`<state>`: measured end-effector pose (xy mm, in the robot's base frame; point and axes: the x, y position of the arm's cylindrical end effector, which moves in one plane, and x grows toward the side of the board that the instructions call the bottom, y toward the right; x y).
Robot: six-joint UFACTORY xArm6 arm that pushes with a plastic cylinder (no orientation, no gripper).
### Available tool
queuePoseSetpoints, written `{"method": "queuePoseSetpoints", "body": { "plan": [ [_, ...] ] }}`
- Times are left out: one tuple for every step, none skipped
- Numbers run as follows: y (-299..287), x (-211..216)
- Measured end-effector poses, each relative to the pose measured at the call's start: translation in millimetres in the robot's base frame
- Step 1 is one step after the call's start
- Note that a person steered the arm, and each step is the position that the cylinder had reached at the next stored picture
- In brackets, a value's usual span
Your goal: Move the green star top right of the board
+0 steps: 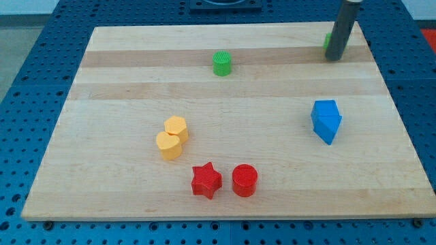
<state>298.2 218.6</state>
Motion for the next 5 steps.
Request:
{"method": "queuePoseSetpoints", "body": {
  "plan": [
    [5, -15],
    [13, -21],
    [36, -13],
    [49, -14],
    [48, -24]
  ]
}}
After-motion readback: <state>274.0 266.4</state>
